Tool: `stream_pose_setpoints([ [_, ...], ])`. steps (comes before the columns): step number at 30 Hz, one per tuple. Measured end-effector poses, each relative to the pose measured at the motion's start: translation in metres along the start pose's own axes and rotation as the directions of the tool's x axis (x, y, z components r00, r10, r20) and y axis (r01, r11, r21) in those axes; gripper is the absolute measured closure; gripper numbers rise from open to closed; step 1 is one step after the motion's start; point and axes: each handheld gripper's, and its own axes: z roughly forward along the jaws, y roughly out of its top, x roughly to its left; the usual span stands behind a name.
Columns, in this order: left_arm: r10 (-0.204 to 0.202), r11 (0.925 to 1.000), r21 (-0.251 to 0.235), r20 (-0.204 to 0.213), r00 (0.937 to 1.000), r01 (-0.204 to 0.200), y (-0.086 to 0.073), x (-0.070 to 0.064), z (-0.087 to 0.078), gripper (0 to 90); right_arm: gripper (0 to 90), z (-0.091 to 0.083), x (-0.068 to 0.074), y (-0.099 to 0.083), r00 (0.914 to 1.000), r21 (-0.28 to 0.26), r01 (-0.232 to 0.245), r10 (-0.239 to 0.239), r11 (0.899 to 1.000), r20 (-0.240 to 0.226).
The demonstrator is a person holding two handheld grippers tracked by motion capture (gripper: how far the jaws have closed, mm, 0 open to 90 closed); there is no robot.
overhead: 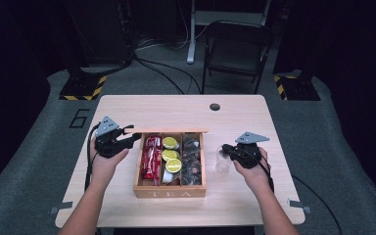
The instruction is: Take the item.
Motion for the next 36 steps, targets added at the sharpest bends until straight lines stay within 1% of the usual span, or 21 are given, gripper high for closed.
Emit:
stream_pose_setpoints([
  [3,0.0,1.0,0.0,0.0,1.0,0.0,0.0,0.0,0.0,55.8,84.3,-0.001,0.001,0.0,1.0,0.0,-0.005,0.005,1.0,0.005],
  [4,0.0,1.0,0.0,0.0,1.0,0.0,0.0,0.0,0.0,55.8,84.2,-0.001,0.0,0.0,1.0,0.001,0.001,-0.001,1.0,0.003],
  [7,0.001,1.0,0.001,0.0,1.0,-0.001,0.0,0.0,0.0,55.8,83.4,-0.002,0.001,0.0,1.0,-0.011,0.002,-0.002,1.0,0.001],
  [8,0.002,1.0,0.002,0.0,1.0,-0.002,0.0,0.0,0.0,55.8,83.0,-0.003,0.001,0.001,1.0,-0.009,-0.009,0.009,1.0,0.005],
  [9,0.002,1.0,0.002,-0.001,1.0,-0.002,0.0,0.0,0.0,55.8,82.3,-0.003,0.001,0.001,1.0,-0.014,-0.001,0.001,1.0,0.001],
  [17,0.01,0.9999,0.013,-0.001,1.0,-0.01,0.0,-0.001,-0.001,55.7,72.2,-0.008,0.007,0.005,1.0,-0.04,0.005,-0.005,0.999,-0.003],
  [19,0.01,0.9999,0.012,-0.002,0.9999,-0.01,0.0,-0.001,-0.001,55.6,69.8,-0.008,0.01,0.007,0.9997,-0.039,0.015,-0.016,0.999,-0.018],
  [20,0.011,0.9998,0.015,-0.001,0.9999,-0.011,0.0,-0.001,-0.001,55.6,68.9,-0.008,0.011,0.009,0.9998,-0.042,0.012,-0.013,0.999,-0.018],
  [21,0.012,0.9998,0.015,-0.002,0.9999,-0.012,0.0,-0.001,-0.001,55.6,66.7,-0.009,0.015,0.011,0.9995,-0.048,0.019,-0.02,0.999,-0.023],
  [22,0.012,0.9998,0.016,-0.003,0.9999,-0.012,0.0,-0.002,-0.001,55.6,66.7,-0.009,0.015,0.011,0.9995,-0.048,0.019,-0.02,0.999,-0.023],
  [23,0.012,0.9998,0.015,-0.004,0.9999,-0.012,0.0,-0.002,-0.001,55.6,65.9,-0.009,0.016,0.012,0.9991,-0.05,0.029,-0.031,0.998,-0.028],
  [25,0.011,0.9998,0.015,-0.004,0.9999,-0.011,0.0,-0.002,-0.001,55.6,63.3,-0.009,0.023,0.015,0.9986,-0.061,0.032,-0.035,0.998,-0.039],
  [27,0.012,0.9998,0.016,-0.004,0.9999,-0.012,0.0,-0.002,-0.001,55.6,62.5,-0.01,0.024,0.017,0.9982,-0.063,0.036,-0.039,0.997,-0.045],
  [28,0.012,0.9998,0.017,-0.004,0.9999,-0.011,0.0,-0.002,-0.001,55.6,61.0,-0.009,0.028,0.021,0.9975,-0.076,0.022,-0.027,0.997,-0.065],
  [30,0.009,0.9998,0.018,-0.005,1.0,-0.009,0.0,-0.002,-0.001,55.6,60.4,-0.009,0.029,0.023,0.997,-0.079,0.02,-0.026,0.997,-0.073],
  [31,0.008,0.9998,0.018,-0.005,1.0,-0.008,0.0,-0.002,-0.001,55.6,58.6,-0.01,0.033,0.028,0.9964,-0.09,0.025,-0.032,0.996,-0.078],
  [33,0.008,0.9998,0.019,-0.004,1.0,-0.008,0.0,-0.002,-0.001,55.6,57.9,-0.01,0.035,0.031,0.9958,-0.097,0.022,-0.03,0.995,-0.086],
  [34,0.009,0.9998,0.02,-0.004,1.0,-0.009,0.001,-0.002,-0.001,55.6,57.1,-0.011,0.036,0.034,0.9952,-0.106,0.033,-0.043,0.994,-0.088],
  [36,0.01,0.9996,0.025,0.0,0.9999,-0.01,0.001,-0.002,-0.001,55.7,56.2,-0.011,0.039,0.039,0.9943,-0.115,0.029,-0.041,0.993,-0.099],
])
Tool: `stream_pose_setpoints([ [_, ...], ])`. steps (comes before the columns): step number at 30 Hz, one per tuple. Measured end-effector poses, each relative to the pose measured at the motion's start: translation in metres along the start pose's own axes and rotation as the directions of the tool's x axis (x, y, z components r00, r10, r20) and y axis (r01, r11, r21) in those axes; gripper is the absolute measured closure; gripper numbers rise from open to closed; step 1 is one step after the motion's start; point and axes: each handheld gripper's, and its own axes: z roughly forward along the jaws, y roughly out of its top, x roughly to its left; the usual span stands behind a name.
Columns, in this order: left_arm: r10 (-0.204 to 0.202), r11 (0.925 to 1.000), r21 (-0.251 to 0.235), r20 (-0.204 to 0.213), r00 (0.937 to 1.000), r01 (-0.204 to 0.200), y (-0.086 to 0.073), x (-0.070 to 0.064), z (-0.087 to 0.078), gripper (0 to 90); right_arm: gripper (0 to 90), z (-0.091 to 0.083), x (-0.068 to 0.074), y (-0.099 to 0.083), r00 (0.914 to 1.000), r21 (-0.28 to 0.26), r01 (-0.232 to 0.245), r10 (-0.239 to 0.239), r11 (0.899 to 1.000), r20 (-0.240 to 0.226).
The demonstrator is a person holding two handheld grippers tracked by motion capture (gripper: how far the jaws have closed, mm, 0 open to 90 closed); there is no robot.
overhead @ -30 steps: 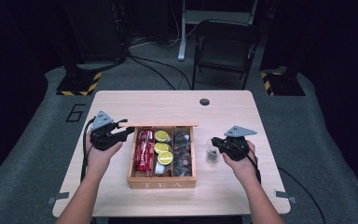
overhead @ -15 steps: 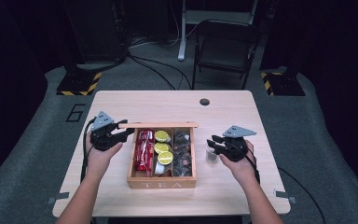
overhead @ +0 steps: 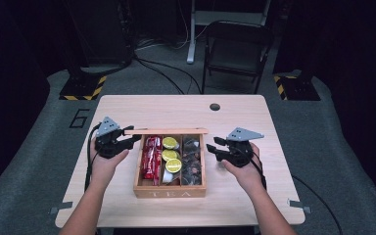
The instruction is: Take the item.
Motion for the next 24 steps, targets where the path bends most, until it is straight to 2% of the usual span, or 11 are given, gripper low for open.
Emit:
stream_pose_setpoints([
  [4,0.003,1.0,0.0,0.004,1.0,-0.003,0.0,0.001,0.0,55.6,54.2,0.003,0.003,0.009,0.9996,0.007,0.026,-0.026,1.0,-0.006],
  [8,-0.002,1.0,-0.001,0.004,1.0,0.002,0.0,0.001,0.0,55.6,50.3,0.004,0.004,0.016,0.9996,-0.003,0.026,-0.026,1.0,0.007],
  [9,-0.006,1.0,-0.003,0.005,1.0,0.006,0.0,0.001,0.0,55.5,49.7,0.005,0.003,0.017,0.9992,-0.008,0.039,-0.039,0.999,0.008],
  [10,-0.005,1.0,-0.002,0.006,1.0,0.005,0.001,0.001,-0.001,55.4,49.4,0.005,0.004,0.018,0.9995,-0.014,0.026,-0.026,1.0,0.017],
  [16,-0.009,0.9999,-0.005,0.005,0.9999,0.009,0.001,0.0,-0.001,55.3,48.6,0.005,0.005,0.021,0.9996,-0.034,0.026,-0.025,0.999,0.014],
  [24,0.001,1.0,0.003,0.0,1.0,-0.001,0.0,-0.002,-0.002,55.0,48.7,0.005,0.006,0.027,0.9991,-0.06,0.041,-0.041,0.997,0.006],
])
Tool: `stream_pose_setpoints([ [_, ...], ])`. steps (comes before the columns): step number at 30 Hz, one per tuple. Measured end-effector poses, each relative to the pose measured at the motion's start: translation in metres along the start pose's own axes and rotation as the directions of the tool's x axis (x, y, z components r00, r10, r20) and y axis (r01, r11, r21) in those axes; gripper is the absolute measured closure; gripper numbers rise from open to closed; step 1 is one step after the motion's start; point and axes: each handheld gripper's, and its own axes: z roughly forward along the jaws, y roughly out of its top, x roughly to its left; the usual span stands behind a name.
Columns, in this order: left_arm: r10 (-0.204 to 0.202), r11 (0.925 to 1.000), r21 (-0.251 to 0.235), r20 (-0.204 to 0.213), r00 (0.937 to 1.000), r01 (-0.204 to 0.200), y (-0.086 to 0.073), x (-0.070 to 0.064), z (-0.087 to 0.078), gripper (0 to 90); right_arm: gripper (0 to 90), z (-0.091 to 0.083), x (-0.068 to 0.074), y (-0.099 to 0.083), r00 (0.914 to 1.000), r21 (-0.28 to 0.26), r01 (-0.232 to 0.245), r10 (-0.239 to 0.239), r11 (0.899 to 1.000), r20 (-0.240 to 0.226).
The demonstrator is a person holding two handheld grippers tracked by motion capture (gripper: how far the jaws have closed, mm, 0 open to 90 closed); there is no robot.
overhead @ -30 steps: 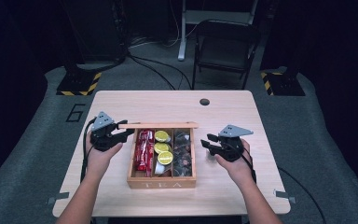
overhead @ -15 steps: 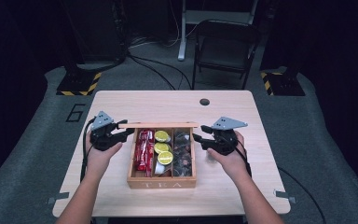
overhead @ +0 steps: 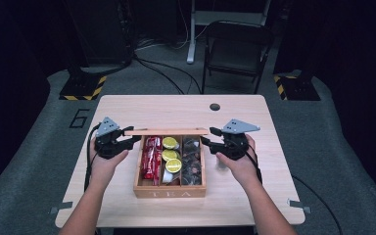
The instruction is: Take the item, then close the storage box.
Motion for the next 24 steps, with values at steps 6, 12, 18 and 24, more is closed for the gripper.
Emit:
stream_pose_setpoints([
  [6,0.003,1.0,0.008,-0.007,1.0,-0.003,0.0,-0.003,-0.002,54.7,49.3,0.001,0.003,0.004,0.9997,0.001,0.021,-0.021,1.0,0.008],
  [12,0.009,0.9999,0.009,-0.013,0.9999,-0.009,0.001,-0.005,-0.003,53.9,52.6,0.004,0.004,0.007,0.9996,0.006,0.024,-0.024,1.0,-0.017],
  [18,0.02,0.9998,-0.003,-0.005,0.9998,-0.02,0.007,-0.008,-0.013,54.0,52.6,0.006,0.003,0.013,0.9993,0.021,0.036,-0.035,0.999,-0.015],
  [24,0.026,0.9997,0.006,-0.01,0.9996,-0.026,0.012,-0.012,-0.019,53.9,52.4,0.003,0.003,0.017,0.9978,0.037,0.06,-0.059,0.998,-0.03],
])
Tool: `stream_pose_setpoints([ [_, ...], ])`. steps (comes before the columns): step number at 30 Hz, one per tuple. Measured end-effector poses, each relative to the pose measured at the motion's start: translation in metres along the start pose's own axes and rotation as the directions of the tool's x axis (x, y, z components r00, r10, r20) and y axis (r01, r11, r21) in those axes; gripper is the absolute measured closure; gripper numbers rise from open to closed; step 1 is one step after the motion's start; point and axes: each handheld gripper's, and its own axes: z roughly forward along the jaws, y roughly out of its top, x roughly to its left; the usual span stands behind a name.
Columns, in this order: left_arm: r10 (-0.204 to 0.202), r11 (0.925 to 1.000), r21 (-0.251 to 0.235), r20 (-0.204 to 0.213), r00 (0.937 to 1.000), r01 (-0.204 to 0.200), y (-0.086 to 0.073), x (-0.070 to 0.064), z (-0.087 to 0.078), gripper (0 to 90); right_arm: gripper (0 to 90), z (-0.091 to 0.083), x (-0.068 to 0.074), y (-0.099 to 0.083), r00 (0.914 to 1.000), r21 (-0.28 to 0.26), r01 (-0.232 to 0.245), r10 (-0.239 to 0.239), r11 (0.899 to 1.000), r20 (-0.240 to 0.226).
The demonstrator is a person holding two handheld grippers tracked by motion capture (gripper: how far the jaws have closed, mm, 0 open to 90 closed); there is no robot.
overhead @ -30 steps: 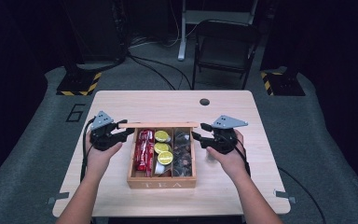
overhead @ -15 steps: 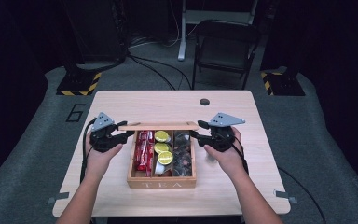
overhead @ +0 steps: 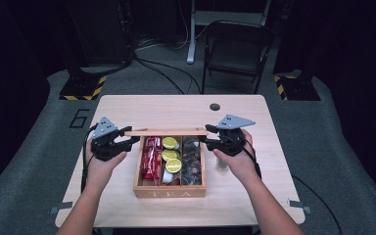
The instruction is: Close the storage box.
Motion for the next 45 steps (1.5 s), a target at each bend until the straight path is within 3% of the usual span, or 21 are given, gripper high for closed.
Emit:
stream_pose_setpoints([
  [6,0.012,0.9995,0.028,-0.005,0.9999,-0.012,0.004,-0.002,-0.002,53.6,52.4,-0.003,0.003,0.004,0.9997,0.01,0.023,-0.023,1.0,0.007],
  [14,0.029,0.9993,0.025,0.001,0.9996,-0.029,0.004,-0.006,-0.006,52.4,52.2,-0.004,0.005,0.002,0.9992,0.015,0.041,-0.041,0.999,0.002],
  [22,0.054,0.9977,0.04,0.011,0.9985,-0.054,0.0,-0.01,-0.01,50.5,52.1,-0.009,0.007,-0.005,0.9997,0.025,0.005,-0.005,1.0,-0.023],
  [29,0.069,0.9969,0.037,0.025,0.9973,-0.07,-0.01,-0.013,-0.014,50.1,52.2,-0.012,0.012,-0.014,0.9992,0.021,-0.014,0.015,1.0,-0.036],
  [45,0.082,0.9949,0.054,0.061,0.9948,-0.085,-0.038,-0.023,-0.024,47.4,50.7,-0.018,0.03,-0.04,0.9995,0.052,0.022,-0.021,0.998,-0.023],
])
